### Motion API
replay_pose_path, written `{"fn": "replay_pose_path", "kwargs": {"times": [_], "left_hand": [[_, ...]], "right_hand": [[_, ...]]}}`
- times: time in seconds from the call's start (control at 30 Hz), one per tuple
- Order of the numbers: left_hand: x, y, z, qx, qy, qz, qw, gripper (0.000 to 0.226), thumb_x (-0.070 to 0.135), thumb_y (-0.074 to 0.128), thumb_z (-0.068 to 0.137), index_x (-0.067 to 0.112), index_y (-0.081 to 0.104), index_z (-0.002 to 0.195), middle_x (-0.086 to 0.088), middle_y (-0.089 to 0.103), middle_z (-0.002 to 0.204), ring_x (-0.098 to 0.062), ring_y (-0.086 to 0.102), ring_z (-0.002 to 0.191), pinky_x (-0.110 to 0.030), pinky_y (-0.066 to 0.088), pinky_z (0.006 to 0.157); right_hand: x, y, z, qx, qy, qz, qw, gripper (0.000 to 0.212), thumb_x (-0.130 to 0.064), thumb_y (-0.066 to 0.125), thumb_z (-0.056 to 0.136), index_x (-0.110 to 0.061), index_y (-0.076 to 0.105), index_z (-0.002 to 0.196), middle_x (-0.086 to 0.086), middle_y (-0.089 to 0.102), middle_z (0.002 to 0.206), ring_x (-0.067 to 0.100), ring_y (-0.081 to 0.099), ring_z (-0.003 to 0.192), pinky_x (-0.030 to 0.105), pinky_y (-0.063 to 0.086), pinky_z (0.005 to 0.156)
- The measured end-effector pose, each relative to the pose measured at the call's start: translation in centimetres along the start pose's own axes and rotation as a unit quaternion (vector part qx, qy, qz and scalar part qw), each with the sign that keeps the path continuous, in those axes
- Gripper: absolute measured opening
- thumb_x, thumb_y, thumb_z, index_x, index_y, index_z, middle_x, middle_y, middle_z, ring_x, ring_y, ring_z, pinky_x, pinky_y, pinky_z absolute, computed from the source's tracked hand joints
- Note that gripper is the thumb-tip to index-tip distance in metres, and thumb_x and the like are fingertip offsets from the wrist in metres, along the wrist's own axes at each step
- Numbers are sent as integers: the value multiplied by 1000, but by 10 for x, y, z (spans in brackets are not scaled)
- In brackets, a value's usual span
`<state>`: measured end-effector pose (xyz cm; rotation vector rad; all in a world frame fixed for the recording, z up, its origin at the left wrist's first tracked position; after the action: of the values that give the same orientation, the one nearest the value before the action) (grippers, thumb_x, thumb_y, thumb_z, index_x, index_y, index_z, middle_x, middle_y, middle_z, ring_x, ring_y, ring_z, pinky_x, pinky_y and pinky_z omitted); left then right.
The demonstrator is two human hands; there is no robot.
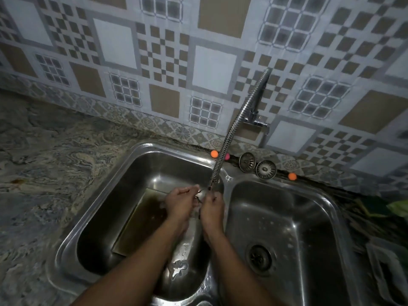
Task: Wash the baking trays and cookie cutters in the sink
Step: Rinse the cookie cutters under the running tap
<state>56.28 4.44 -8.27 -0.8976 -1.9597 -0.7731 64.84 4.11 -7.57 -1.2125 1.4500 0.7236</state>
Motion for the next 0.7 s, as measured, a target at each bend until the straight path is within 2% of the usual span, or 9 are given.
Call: {"fn": "replay_pose_path", "kwargs": {"times": [0.13,0.23,0.3,0.4,0.47,0.53,0.6,0.67,0.7], "left_hand": [[-5,-8,-4,-50,9,16,999,10,0,75,81,4,66,84,-15,71,75,-15,65,55,-23,54,52],[-13,8,-13,-141,-39,-54,988,22,-10,67,82,0,65,102,-14,74,91,-22,72,80,-29,60,75],[-22,33,-24,-198,-91,-97,971,26,-13,62,85,-2,62,109,-14,74,92,-21,72,80,-27,60,73],[-45,85,-49,-267,-150,-107,946,26,-11,58,88,2,61,110,-12,71,98,-19,69,87,-25,59,76],[-63,118,-66,-300,-162,-82,936,28,-11,56,91,6,61,113,-10,69,105,-18,67,93,-23,58,78],[-77,143,-80,-320,-164,-44,932,29,-11,55,91,6,62,114,-9,69,106,-17,67,92,-21,57,71],[-93,157,-87,-336,-152,-9,930,28,-12,57,89,7,67,108,-7,73,96,-17,70,85,-21,57,67],[-108,163,-90,-334,-135,33,932,28,-12,64,84,6,71,103,-7,75,92,-23,71,87,-26,57,69],[-116,163,-89,-324,-124,66,935,26,-9,68,82,7,73,102,-5,75,90,-24,70,88,-26,57,70]], "right_hand": [[0,11,13,17,199,198,960,27,-26,48,94,-10,61,76,9,57,65,15,46,41,16,29,34],[1,-15,24,50,194,259,945,28,-23,51,88,-15,56,62,4,53,55,10,41,35,19,27,35],[2,-47,25,89,160,258,949,28,-22,52,83,-16,53,55,0,49,48,14,42,41,22,31,41],[3,-117,31,184,-22,87,979,26,-38,47,70,-15,55,60,6,56,63,16,48,62,29,41,58],[9,-161,37,188,-136,-23,972,31,-32,49,80,-4,63,78,13,59,92,-3,53,77,13,42,73],[17,-199,44,165,-159,-101,968,25,-18,49,95,3,62,95,12,49,118,-12,48,91,1,33,85],[31,-232,51,155,-162,-179,958,28,-22,47,97,1,64,97,14,41,134,1,43,110,11,29,101],[52,-254,56,120,-135,-221,958,26,-21,46,100,-2,64,102,15,51,129,13,47,110,14,32,99],[63,-260,55,96,-106,-226,964,22,-18,46,101,-6,64,98,13,61,114,16,53,101,15,38,90]]}}
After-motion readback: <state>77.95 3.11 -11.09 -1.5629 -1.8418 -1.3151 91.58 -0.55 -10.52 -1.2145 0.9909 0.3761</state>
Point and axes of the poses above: each hand's wrist, its own z-axis towards the middle knuckle, its own y-axis out of the palm, x = y × z, the point moved 2 cm from there along z, towards the middle knuckle
